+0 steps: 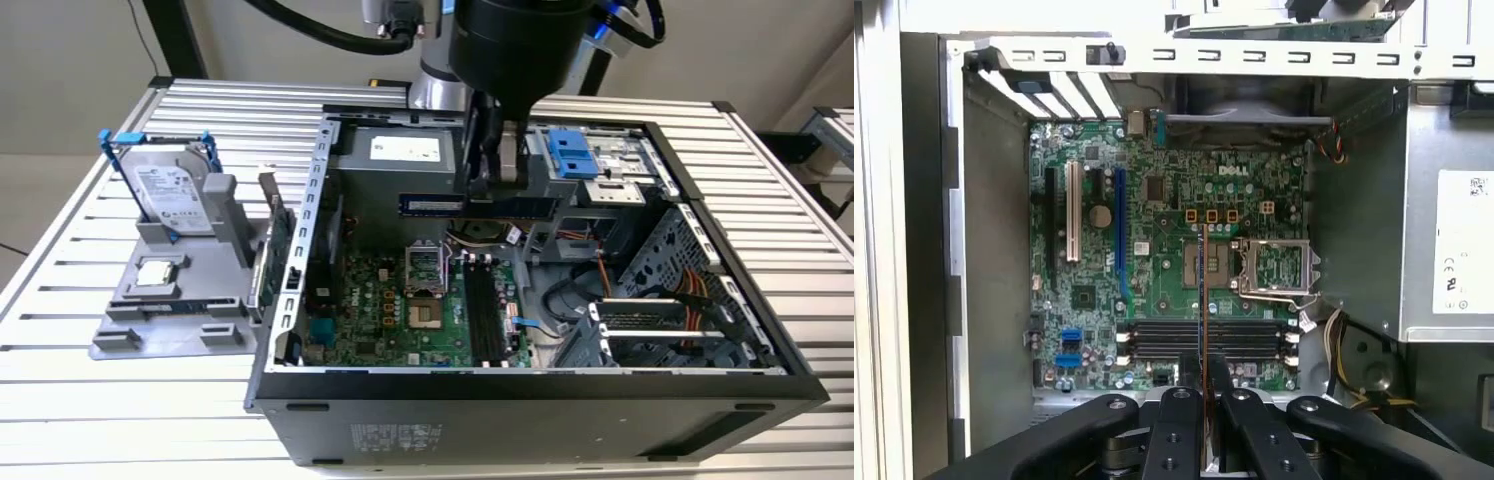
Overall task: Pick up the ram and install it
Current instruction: 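Pick up the ram and move it above insertion slot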
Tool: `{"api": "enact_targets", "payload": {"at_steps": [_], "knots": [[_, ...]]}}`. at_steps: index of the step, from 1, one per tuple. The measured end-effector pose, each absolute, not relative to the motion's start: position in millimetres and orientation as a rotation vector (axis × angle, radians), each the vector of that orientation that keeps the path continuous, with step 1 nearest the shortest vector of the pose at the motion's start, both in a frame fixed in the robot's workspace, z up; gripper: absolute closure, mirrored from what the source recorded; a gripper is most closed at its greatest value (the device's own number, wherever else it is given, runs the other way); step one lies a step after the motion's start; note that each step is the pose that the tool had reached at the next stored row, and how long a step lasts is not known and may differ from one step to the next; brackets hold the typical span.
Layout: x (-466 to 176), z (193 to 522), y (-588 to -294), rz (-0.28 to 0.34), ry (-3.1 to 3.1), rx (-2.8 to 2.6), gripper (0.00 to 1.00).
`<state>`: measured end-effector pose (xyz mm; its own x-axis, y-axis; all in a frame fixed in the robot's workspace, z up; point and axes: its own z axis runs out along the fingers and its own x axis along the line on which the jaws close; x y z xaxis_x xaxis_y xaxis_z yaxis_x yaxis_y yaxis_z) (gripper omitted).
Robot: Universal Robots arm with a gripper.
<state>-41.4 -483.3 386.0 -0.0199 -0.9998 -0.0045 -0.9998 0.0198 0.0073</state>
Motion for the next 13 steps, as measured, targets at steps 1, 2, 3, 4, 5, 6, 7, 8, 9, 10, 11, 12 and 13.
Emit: {"api": "enact_targets", "payload": {"at_steps": [1,2,3,4,5,6,7,8,9,10,11,12,13], "knots": [[-39.8,386.0,-483.3,-0.013,-2.242,2.198,1.00],[-38.5,386.0,-483.4,-0.013,-2.242,2.198,1.00],[-37.1,386.0,-483.3,-0.013,-2.242,2.198,1.00],[-35.8,386.0,-483.3,-0.013,-2.242,2.198,1.00],[-34.6,386.0,-483.3,-0.013,-2.242,2.198,1.00],[-33.5,386.0,-483.3,-0.013,-2.242,2.198,1.00],[-32.2,386.0,-483.3,-0.013,-2.242,2.198,1.00],[-30.9,386.0,-483.3,-0.013,-2.242,2.198,1.00],[-29.5,386.0,-483.3,-0.013,-2.242,2.198,1.00],[-28.2,386.0,-483.3,-0.013,-2.242,2.198,1.00],[-26.9,386.0,-483.3,-0.013,-2.242,2.198,1.00],[-25.9,386.0,-483.3,-0.013,-2.242,2.198,1.00],[-24.7,386.0,-483.3,-0.013,-2.242,2.198,1.00]]}}
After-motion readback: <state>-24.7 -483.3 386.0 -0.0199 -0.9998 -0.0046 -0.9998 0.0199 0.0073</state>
